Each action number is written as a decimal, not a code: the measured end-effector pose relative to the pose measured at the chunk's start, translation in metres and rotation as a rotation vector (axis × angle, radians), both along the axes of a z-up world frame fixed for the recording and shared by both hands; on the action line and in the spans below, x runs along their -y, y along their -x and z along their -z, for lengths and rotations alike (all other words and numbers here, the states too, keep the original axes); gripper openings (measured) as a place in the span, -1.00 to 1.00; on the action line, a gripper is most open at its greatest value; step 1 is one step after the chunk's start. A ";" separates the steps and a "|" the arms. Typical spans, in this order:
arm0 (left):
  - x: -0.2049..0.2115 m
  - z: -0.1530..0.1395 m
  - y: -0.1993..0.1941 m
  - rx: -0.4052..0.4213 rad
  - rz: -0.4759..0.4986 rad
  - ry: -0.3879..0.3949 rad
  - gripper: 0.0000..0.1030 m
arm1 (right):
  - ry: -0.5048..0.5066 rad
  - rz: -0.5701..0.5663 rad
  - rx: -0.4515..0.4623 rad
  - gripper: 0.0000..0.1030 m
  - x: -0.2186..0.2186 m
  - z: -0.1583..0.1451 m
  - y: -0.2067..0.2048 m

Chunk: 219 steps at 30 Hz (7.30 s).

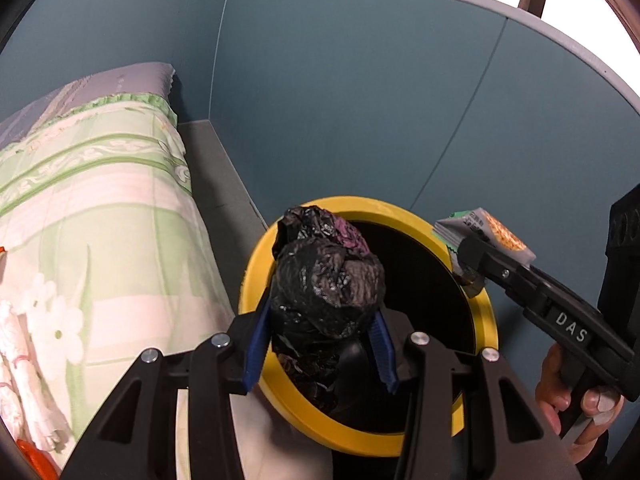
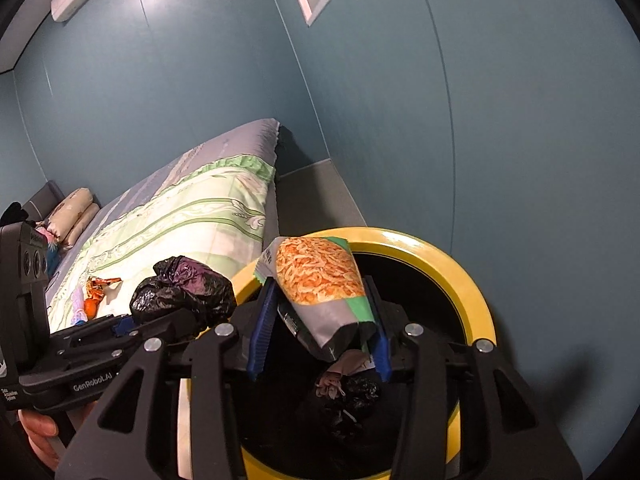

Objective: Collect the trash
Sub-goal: 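Open both tools to drop the black bag and snack bag into the bin, then move both tools back over the bed toward the blue glove and orange peel, then grasp the blue glove with the left tool while the right tool grasps the orange peel, then carry the blue glove and orange peel over the yellow-rimmed bin with both tools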

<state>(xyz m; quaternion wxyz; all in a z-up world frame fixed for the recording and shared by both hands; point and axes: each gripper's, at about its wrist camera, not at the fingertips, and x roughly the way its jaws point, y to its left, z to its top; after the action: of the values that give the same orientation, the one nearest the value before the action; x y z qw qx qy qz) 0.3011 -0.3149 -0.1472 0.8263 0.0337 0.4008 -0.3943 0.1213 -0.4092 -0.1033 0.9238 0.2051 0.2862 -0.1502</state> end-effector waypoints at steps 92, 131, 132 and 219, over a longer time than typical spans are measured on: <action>-0.410 -0.039 -0.029 0.099 -0.679 -0.016 0.49 | 0.106 -0.576 0.078 0.34 -0.278 -0.068 -0.054; -0.431 0.069 -0.077 -0.121 -0.681 -0.034 0.27 | 0.090 -0.764 -0.236 0.05 -0.364 0.051 -0.099; -0.430 0.072 -0.079 -0.127 -0.679 -0.030 0.26 | 0.087 -0.763 -0.243 0.04 -0.365 0.053 -0.102; -0.311 -0.085 -0.004 0.116 -0.451 0.076 -0.78 | 0.126 -0.497 0.065 -0.40 -0.233 -0.061 -0.035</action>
<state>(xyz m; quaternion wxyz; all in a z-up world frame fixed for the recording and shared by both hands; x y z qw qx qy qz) 0.3054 -0.0035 -0.0621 0.9159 -0.0654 0.3347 -0.2119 0.1567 -0.1757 -0.0422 0.9520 0.0751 0.2882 0.0707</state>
